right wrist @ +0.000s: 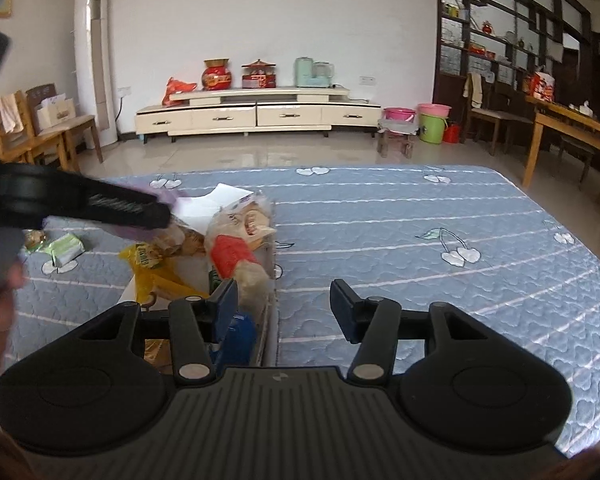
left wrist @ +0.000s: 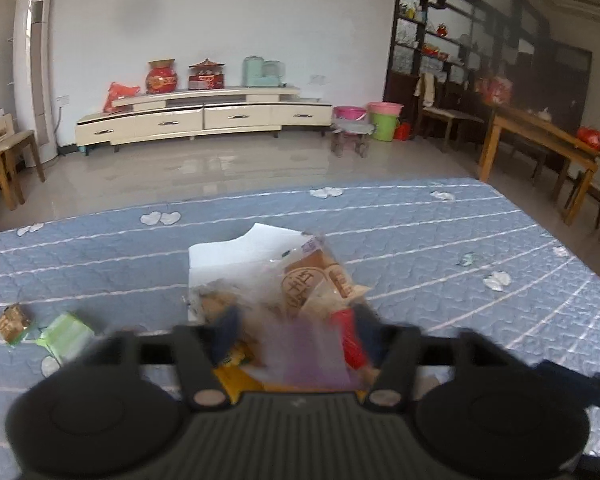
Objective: Organize snacks
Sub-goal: 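Lower both held snacks into the tray and open both grippers, then withdraw both open grippers toward the last snacks on the table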
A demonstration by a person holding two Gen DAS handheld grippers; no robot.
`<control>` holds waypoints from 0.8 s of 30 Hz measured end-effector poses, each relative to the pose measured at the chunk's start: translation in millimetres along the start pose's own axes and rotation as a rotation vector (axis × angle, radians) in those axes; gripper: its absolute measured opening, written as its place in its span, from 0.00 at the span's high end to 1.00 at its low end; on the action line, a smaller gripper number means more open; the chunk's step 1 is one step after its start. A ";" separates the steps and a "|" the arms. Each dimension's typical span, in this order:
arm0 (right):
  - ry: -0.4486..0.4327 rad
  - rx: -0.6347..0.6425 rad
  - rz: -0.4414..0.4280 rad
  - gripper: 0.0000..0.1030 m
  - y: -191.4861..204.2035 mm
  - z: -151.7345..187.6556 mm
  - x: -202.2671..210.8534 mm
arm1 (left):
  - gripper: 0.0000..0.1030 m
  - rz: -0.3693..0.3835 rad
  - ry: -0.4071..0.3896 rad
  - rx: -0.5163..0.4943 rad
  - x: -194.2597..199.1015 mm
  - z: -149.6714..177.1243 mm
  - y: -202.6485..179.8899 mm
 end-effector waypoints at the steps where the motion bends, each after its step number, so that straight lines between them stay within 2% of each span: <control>1: -0.002 0.003 0.004 0.37 -0.5 -0.2 1.0 | 0.27 -0.003 -0.011 -0.002 1.4 -0.4 1.2; 4: -0.012 0.009 0.006 0.37 2.8 0.4 6.9 | 0.27 -0.017 -0.018 0.009 11.6 0.9 9.9; 9: -0.028 0.020 -0.014 0.37 15.4 -4.7 14.6 | 0.27 -0.088 -0.029 0.017 40.9 3.4 36.1; 15: -0.034 0.034 -0.068 0.32 48.3 -9.3 24.5 | 0.27 -0.180 -0.042 0.034 77.5 13.3 68.6; 24: -0.032 0.074 -0.144 0.31 99.7 -17.3 34.7 | 0.27 -0.254 -0.059 0.088 116.8 25.0 116.2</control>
Point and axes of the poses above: each gripper's, at about its wrist camera, not at the fingertips, and x roughly against the way its jaws point, y to its left, z to its underside, the point moved 10 cm from there along -x, roughly the way its jaws point, and after that the axes turned 1 degree about z, right-handed, at the moved point
